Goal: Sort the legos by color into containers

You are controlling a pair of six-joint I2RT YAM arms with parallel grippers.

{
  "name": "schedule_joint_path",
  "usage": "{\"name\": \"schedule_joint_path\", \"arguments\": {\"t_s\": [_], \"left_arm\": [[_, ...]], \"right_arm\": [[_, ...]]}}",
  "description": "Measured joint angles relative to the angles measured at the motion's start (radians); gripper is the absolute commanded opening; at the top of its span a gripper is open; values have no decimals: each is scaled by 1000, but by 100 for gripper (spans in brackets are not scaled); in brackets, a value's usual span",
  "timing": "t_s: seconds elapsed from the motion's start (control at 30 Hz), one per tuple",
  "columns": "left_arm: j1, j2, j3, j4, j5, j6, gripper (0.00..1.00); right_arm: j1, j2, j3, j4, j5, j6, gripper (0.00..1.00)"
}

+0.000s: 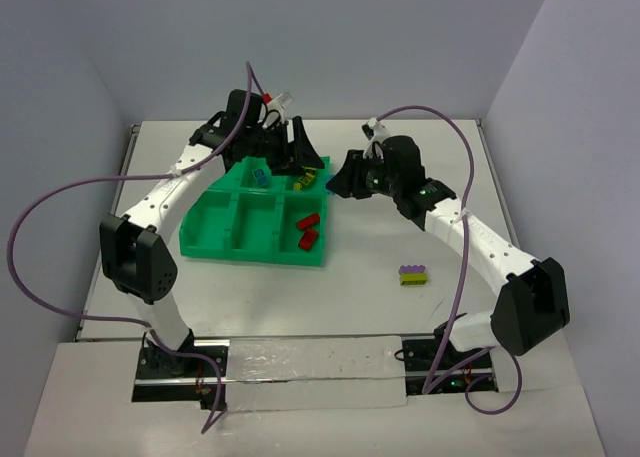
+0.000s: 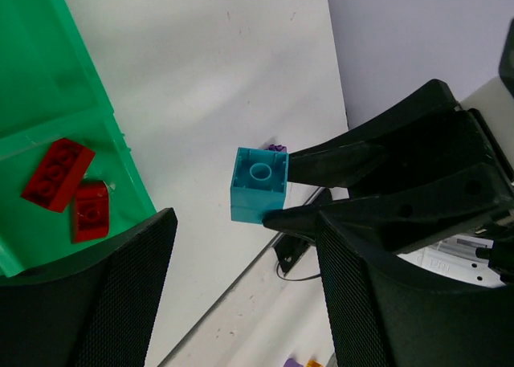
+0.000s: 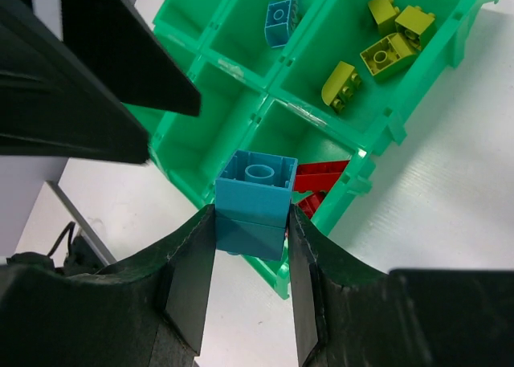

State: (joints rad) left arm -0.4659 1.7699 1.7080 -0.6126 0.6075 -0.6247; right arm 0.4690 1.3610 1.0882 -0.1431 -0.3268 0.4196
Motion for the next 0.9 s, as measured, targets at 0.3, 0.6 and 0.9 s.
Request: {"name": "schedule_joint_path", "arguments": {"t_s": [0.3, 0.6, 0.9], "left_arm": [[-42, 61, -2, 25, 21, -7, 75], [-63, 105, 0, 23, 49, -7, 63], [-64, 108, 14, 26, 86, -8, 1]], "right_arm": [[15, 0, 0, -4, -3, -23, 9], [18, 0, 0, -5, -3, -27, 9], [21, -2, 0, -7, -1, -29, 9]]}}
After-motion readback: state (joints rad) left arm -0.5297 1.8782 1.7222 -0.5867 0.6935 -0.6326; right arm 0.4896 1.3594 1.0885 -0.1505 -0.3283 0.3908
